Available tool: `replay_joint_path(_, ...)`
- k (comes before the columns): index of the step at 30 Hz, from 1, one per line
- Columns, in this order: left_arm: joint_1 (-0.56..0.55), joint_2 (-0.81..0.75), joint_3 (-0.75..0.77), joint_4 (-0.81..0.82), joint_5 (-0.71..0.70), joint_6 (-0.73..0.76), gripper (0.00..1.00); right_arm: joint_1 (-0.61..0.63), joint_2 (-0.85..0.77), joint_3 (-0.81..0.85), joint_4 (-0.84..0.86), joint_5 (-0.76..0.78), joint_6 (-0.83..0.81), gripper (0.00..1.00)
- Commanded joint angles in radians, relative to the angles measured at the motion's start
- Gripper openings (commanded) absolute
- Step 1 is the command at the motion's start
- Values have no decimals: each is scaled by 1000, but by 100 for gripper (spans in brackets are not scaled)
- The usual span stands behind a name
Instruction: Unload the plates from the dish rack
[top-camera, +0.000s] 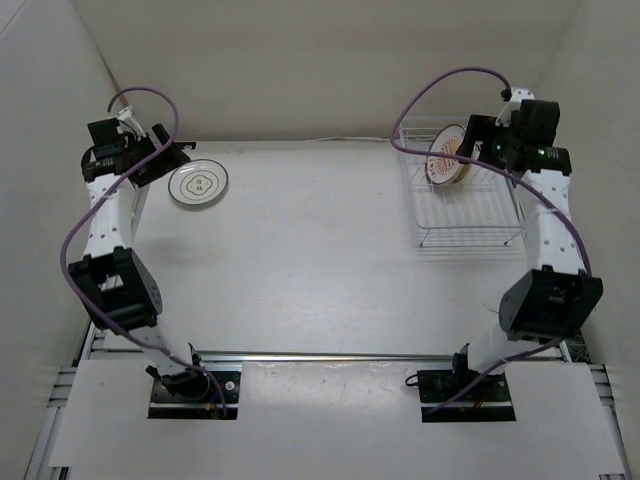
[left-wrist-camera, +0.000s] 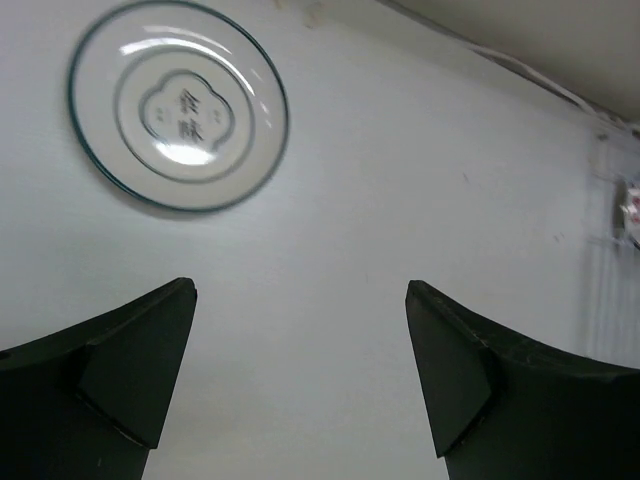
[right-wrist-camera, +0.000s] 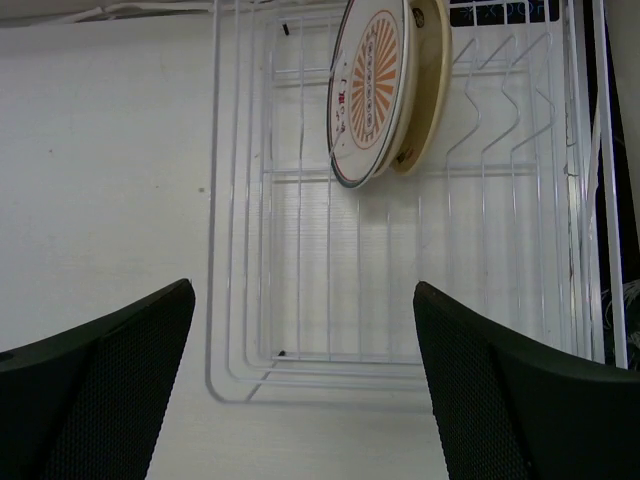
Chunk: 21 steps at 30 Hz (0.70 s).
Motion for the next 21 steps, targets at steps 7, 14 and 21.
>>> replay_joint_path(7,-72,-300,-322,-22,185,200,97,-3,349,280,102,68,-108,82)
replay_joint_path(14,-129,-400,-363,-53,243,275,100,-3,450,354,145,86,-190,64)
replay_joint_path(21,-129,-400,-374,-71,368,304,100,6,538,417,165,119,-199,42)
